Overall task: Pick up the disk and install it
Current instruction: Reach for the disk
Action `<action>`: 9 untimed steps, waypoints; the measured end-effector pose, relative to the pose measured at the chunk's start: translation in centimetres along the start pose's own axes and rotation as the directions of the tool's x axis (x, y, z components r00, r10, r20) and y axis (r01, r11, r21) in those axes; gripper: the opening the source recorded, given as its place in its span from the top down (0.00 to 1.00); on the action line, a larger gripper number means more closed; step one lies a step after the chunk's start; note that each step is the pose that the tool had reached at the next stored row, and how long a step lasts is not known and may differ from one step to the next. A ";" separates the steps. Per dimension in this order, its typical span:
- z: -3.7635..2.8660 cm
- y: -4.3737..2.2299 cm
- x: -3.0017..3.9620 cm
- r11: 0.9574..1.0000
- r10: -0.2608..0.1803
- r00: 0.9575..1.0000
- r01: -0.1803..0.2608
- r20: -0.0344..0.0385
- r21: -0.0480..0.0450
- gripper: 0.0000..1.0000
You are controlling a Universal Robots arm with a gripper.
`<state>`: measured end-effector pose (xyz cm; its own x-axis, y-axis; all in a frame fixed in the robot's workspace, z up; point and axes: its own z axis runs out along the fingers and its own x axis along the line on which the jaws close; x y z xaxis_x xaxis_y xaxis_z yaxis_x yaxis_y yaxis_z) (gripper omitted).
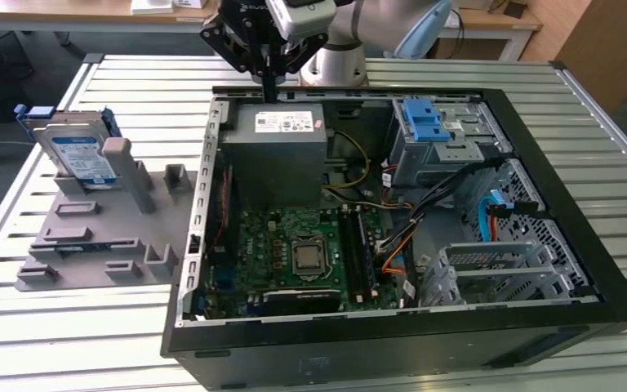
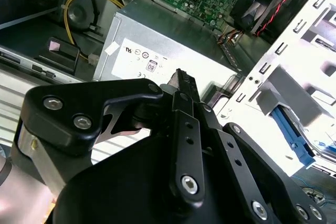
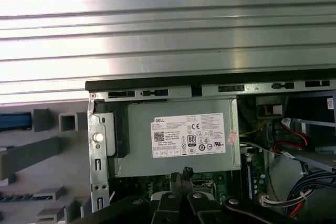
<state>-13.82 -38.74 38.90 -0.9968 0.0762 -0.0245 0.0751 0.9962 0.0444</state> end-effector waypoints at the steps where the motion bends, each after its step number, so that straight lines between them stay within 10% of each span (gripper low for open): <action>1: 0.01 0.02 0.03 1.000 0.000 1.000 0.000 0.000 0.000 0.89; 9: 0.06 0.12 0.15 1.000 0.000 1.000 0.000 0.000 0.000 0.89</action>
<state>-13.96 -38.61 38.85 -0.9968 0.0763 -0.0244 0.0751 0.9962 0.0444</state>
